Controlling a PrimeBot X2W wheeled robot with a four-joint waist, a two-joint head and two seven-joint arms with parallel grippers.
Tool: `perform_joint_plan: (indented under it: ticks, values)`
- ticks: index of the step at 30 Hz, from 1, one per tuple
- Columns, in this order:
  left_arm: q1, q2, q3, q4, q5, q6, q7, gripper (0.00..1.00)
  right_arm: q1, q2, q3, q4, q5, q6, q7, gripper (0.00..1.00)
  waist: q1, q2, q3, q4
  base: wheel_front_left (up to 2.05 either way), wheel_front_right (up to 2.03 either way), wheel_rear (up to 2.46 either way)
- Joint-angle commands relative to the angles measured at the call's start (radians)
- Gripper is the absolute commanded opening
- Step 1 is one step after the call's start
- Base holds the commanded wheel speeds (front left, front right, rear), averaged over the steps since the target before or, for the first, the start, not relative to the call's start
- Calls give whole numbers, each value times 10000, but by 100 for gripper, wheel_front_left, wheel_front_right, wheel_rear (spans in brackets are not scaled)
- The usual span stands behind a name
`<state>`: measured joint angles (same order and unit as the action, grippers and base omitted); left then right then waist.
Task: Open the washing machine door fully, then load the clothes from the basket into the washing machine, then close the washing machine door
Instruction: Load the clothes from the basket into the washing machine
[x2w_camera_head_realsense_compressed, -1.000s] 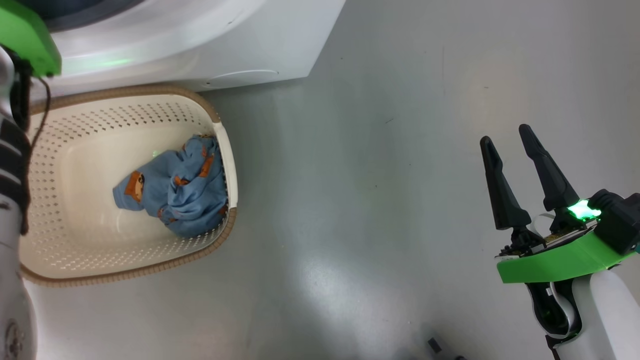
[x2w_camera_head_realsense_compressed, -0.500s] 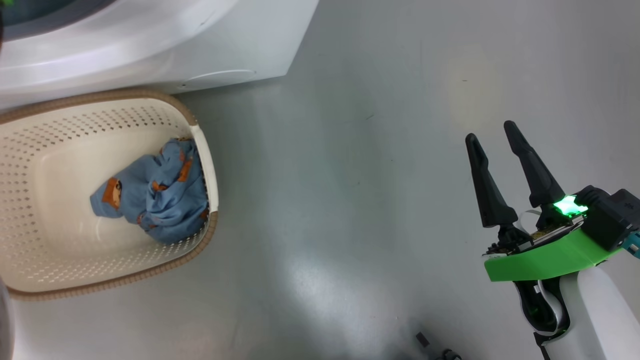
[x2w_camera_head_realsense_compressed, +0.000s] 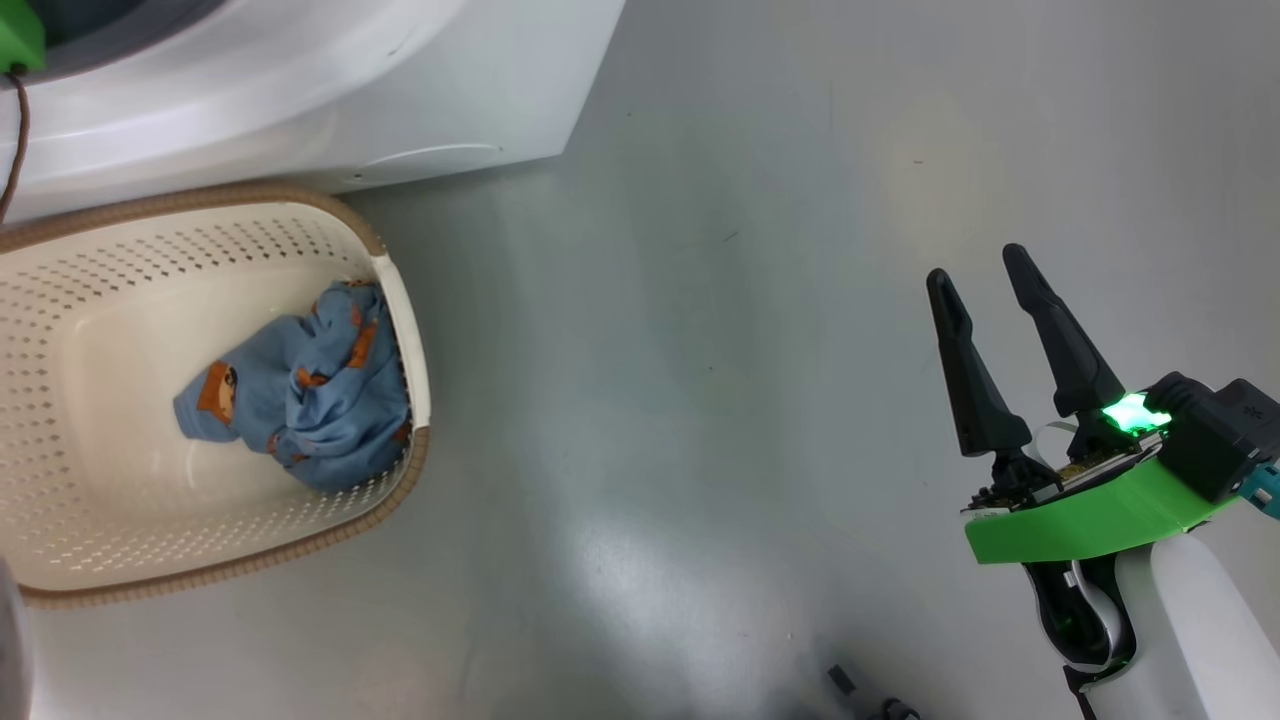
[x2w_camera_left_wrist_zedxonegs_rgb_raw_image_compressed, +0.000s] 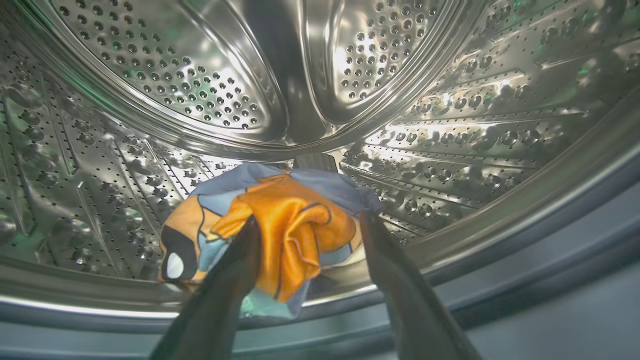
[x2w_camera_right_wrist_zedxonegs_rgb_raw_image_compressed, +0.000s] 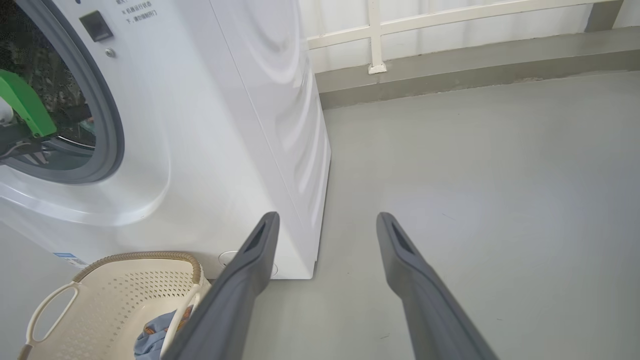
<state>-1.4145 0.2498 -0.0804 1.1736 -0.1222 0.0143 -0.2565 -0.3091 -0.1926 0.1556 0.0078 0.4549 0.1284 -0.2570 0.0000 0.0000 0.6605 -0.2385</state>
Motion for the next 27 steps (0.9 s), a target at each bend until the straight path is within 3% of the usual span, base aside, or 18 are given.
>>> perform_joint_plan:
  ticks: [1,15,27]
  values:
    - [-64,341,92,-318,-74,23,-52,100,210,-70,190,-193,134,23,-48,100,0,0,-35,54,0,0,0]
    - [1020,-105,532,-1448,-537,-119,-53,100,362,-271,115,-136,79,23,-48,100,0,0,-529,463,0,0,0]
    - [3170,-615,1027,-3063,-541,-338,-53,100,742,-587,-51,-52,-11,23,-48,100,0,0,-1345,968,0,0,0]
